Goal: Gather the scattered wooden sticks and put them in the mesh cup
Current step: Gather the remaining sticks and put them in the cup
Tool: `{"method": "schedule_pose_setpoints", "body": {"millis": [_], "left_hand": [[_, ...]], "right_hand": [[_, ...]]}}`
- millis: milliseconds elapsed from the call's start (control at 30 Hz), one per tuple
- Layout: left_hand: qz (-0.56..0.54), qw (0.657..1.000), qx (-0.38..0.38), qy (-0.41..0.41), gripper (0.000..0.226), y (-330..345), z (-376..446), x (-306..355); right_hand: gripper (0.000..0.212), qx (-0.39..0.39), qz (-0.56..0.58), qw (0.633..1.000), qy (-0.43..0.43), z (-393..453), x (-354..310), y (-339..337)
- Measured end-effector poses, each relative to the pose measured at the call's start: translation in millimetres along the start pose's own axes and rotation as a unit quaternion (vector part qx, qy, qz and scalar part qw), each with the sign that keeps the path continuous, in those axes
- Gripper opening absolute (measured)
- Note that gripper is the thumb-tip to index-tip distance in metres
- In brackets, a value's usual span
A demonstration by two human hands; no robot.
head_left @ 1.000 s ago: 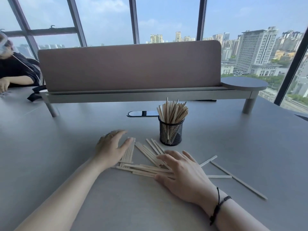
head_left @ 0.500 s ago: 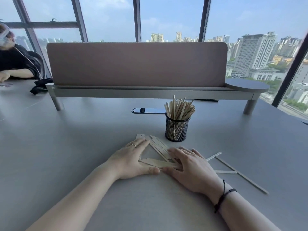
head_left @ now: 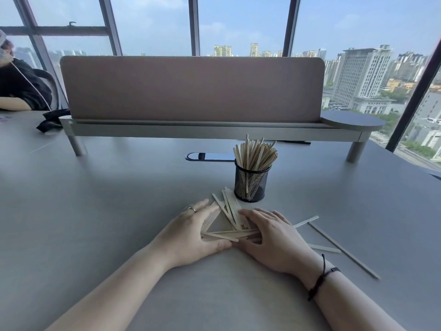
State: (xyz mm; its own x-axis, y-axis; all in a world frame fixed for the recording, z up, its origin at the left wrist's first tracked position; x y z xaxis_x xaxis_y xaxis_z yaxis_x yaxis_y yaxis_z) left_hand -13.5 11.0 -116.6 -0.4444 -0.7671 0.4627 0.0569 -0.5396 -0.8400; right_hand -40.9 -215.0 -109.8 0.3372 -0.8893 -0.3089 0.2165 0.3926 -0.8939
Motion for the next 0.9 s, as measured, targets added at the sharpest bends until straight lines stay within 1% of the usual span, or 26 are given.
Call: {"method": "schedule_pose_setpoints", "body": {"millis": [67, 100, 200, 300, 400, 500, 600, 700, 800, 900], "left_hand": [[0.009, 1.0, 0.014, 0.004, 0.109, 1.8, -1.1, 3.0], [0.007, 1.0, 0.021, 0.004, 0.106, 1.8, -2.1, 3.9], [0.0, 0.999, 0.028, 0.024, 0.085, -1.3, -5.2, 2.9], [-0.012, 0.999, -0.001, 0.052, 0.065, -6.2, -7.0, 2.2], [-0.004, 0.995, -0.032, 0.091, 0.058, -6.9, -6.4, 3.9], [0.011, 0.993, -0.052, 0.105, 0.063, -3.4, -4.2, 3.6], [0.033, 0.991, -0.044, 0.118, 0.07, -1.5, -1.7, 4.7], [0.068, 0.988, -0.037, 0.133, 0.091, -2.6, 3.6, 8.5], [0.076, 0.992, -0.069, 0.078, 0.114, -0.9, 9.5, 7.2], [0.069, 0.993, -0.086, 0.047, 0.115, 3.5, 10.8, 3.4]], "right_hand": [[0.068, -0.003, 0.006, 1.0, 0.002, -0.6, 0.9, -1.2], [0.067, -0.002, 0.011, 1.0, 0.007, -0.8, 1.6, -1.6], [0.061, 0.01, 0.033, 0.999, 0.033, -0.5, 2.1, -3.0], [0.06, 0.016, 0.024, 0.999, 0.042, 0.5, 1.0, -4.4], [0.065, 0.009, 0.012, 0.999, 0.039, 0.2, 2.2, -3.7], [0.069, 0.003, 0.015, 1.0, 0.024, 0.2, 3.2, -2.2], [0.056, 0.011, 0.022, 1.0, 0.008, 1.4, 3.4, -2.5], [0.047, 0.008, 0.042, 0.999, 0.0, 3.1, 4.2, -3.7], [0.042, -0.013, 0.077, 0.997, -0.013, 3.1, 3.3, -2.5], [0.039, -0.02, 0.088, 0.996, -0.022, 0.9, 0.0, -2.5]]}}
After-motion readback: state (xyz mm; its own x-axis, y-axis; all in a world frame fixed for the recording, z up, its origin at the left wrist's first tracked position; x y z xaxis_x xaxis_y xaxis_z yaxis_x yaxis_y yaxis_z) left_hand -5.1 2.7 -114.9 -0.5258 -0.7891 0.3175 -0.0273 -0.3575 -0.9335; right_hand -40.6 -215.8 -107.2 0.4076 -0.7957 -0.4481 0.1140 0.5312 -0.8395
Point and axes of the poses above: each hand's wrist, its own z-axis towards the middle knuckle, its own y-axis out of the palm, x = y × z, the point moved 1 cm from there along z, towards the middle knuckle, and after that the axes turned 6 degrees about x, right-handed, at the moved point
